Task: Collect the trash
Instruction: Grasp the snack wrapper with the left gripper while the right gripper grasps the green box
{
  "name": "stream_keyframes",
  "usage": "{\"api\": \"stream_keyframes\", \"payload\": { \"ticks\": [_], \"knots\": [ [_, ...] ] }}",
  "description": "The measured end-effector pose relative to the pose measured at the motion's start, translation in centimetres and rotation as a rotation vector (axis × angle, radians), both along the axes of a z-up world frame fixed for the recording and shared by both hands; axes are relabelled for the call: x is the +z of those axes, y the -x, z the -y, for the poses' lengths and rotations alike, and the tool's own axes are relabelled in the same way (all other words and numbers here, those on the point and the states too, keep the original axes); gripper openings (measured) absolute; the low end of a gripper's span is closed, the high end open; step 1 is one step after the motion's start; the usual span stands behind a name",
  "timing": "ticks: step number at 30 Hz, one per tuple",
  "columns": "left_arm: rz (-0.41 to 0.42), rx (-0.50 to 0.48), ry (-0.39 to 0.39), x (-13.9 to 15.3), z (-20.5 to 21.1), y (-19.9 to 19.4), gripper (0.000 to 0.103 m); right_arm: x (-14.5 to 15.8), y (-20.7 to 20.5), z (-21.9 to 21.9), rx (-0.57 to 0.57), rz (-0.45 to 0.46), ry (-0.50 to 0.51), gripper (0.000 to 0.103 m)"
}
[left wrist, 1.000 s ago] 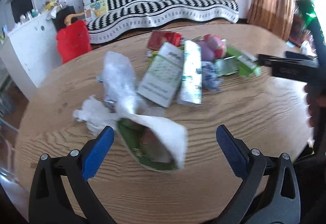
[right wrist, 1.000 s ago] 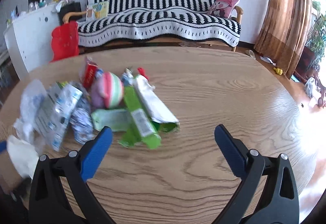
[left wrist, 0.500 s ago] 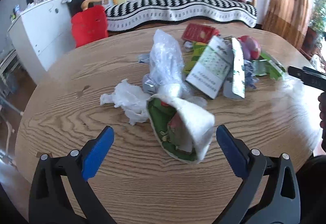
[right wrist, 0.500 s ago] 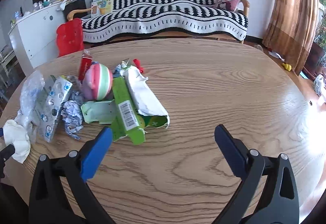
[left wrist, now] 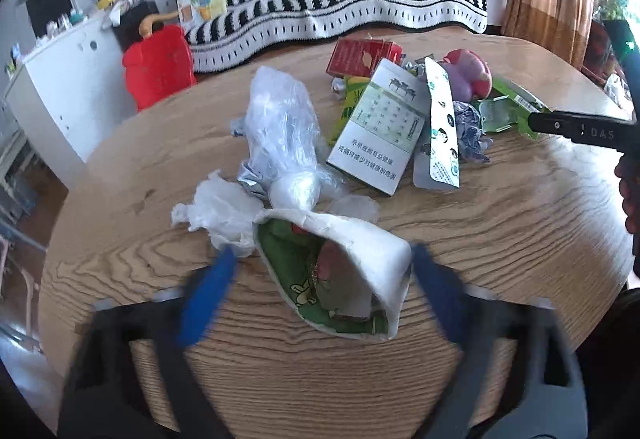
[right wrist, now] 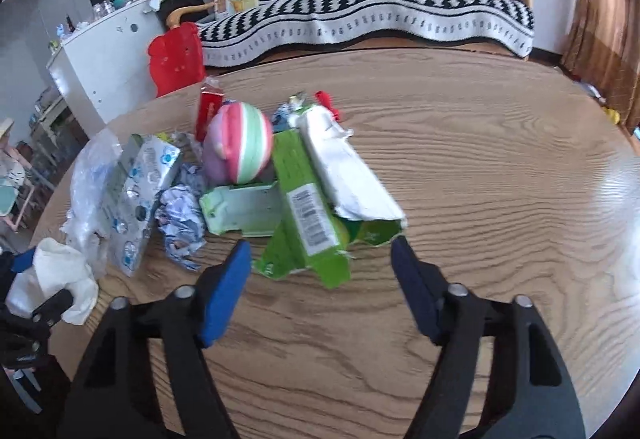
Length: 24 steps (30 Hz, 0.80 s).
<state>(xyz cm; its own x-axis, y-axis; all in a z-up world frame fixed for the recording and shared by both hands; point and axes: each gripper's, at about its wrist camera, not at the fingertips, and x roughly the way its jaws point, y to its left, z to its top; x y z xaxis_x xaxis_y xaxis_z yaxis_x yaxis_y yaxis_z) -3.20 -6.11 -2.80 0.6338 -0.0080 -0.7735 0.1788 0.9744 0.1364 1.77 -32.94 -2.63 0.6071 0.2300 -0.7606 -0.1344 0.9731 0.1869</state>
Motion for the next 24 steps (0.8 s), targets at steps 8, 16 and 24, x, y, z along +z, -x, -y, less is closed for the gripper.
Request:
{"api": "stream_keyframes", "payload": {
  "ticks": [8, 16, 24],
  "knots": [
    [-0.006, -0.038, 0.093, 0.5, -0.5, 0.3, 0.039, -0.9, -1.4, -1.2, 0.025, -0.009, 0.008, 0.021],
    [0.059, 0.025, 0.164, 2.6, -1.9, 0.8, 0.038, 2.0, 0.8, 0.3, -0.054, 0.149, -0.035, 0.020],
    [0.056, 0.007, 0.192, 3.0, -1.2, 0.8, 0.038, 2.7, 2.1, 1.9, -0.108, 0.165, -0.123, 0.020]
  ]
}}
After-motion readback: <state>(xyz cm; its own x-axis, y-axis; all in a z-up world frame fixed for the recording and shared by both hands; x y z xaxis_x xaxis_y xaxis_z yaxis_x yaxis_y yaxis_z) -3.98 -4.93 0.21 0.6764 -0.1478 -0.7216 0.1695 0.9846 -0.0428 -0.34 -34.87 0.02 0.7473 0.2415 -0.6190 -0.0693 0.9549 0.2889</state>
